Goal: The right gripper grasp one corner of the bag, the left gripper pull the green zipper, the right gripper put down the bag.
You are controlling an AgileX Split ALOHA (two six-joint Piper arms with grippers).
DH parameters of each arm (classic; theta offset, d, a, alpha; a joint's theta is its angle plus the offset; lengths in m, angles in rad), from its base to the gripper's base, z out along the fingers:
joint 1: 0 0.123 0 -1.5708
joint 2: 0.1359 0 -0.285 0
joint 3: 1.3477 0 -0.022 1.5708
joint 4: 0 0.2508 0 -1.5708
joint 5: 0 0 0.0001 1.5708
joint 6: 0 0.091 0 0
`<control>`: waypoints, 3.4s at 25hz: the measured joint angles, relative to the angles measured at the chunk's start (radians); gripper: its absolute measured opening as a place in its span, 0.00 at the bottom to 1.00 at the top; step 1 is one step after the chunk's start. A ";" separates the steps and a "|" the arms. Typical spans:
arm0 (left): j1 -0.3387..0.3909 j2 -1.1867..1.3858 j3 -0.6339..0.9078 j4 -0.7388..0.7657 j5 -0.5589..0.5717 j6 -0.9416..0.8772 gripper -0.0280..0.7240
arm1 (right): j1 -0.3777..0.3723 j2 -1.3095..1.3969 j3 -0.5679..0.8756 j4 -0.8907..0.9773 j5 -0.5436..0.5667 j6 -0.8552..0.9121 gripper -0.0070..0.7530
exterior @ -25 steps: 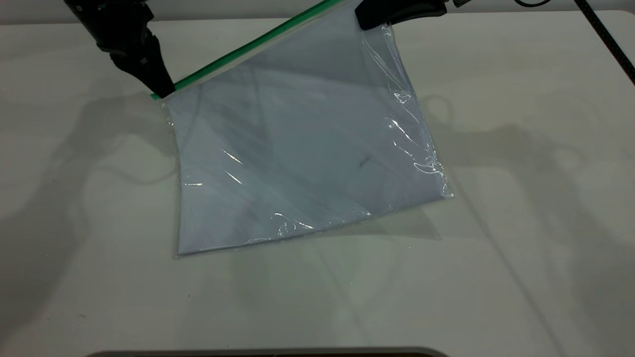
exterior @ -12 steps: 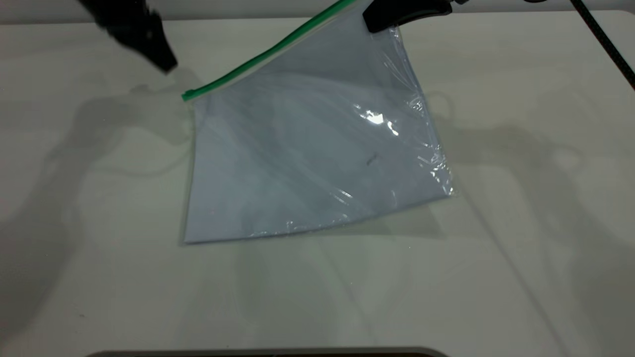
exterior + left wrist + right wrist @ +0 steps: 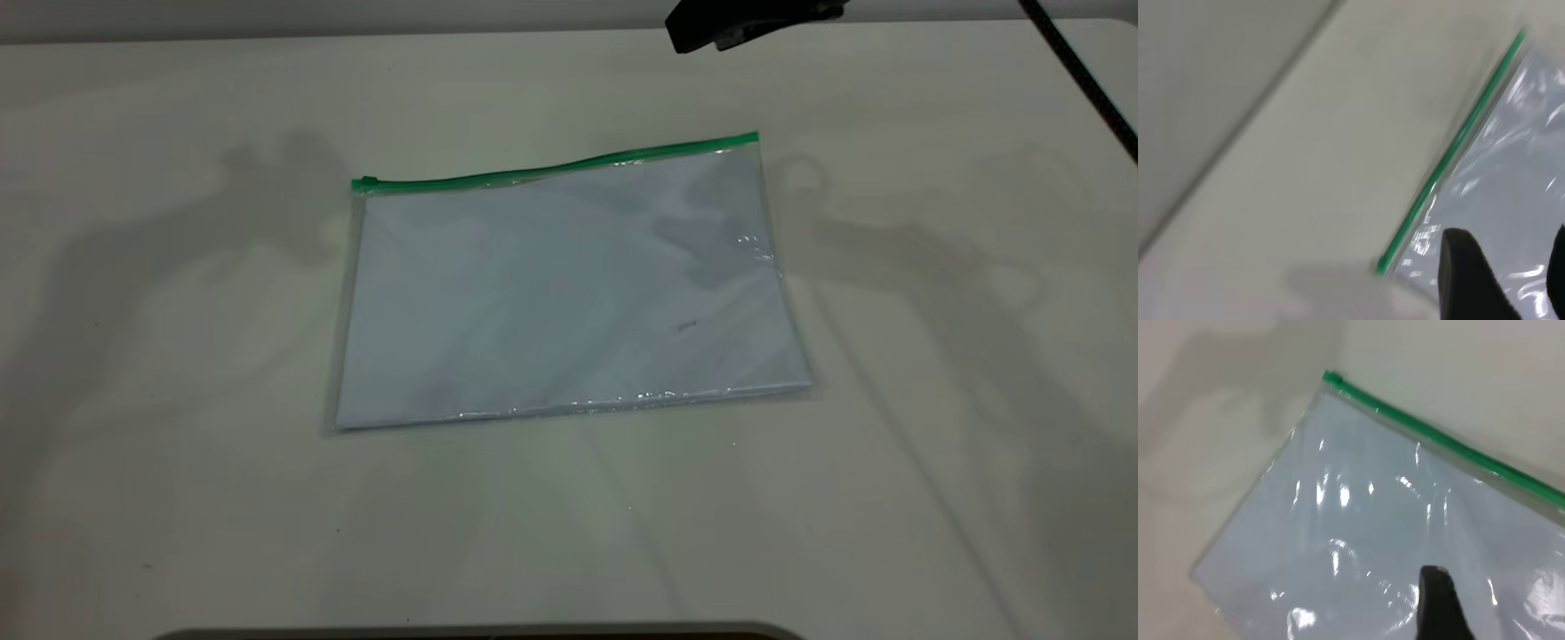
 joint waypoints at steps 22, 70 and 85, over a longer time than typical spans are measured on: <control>-0.003 -0.612 0.288 0.423 0.201 -0.734 0.52 | -0.004 -1.030 0.342 -1.105 0.589 1.201 0.64; 0.074 -1.914 1.355 0.530 0.164 -0.856 0.52 | -0.152 -2.179 0.890 -1.233 0.485 1.385 0.64; 0.074 -1.914 1.355 0.530 0.164 -0.857 0.52 | -0.153 -2.181 0.890 -1.233 0.488 1.385 0.63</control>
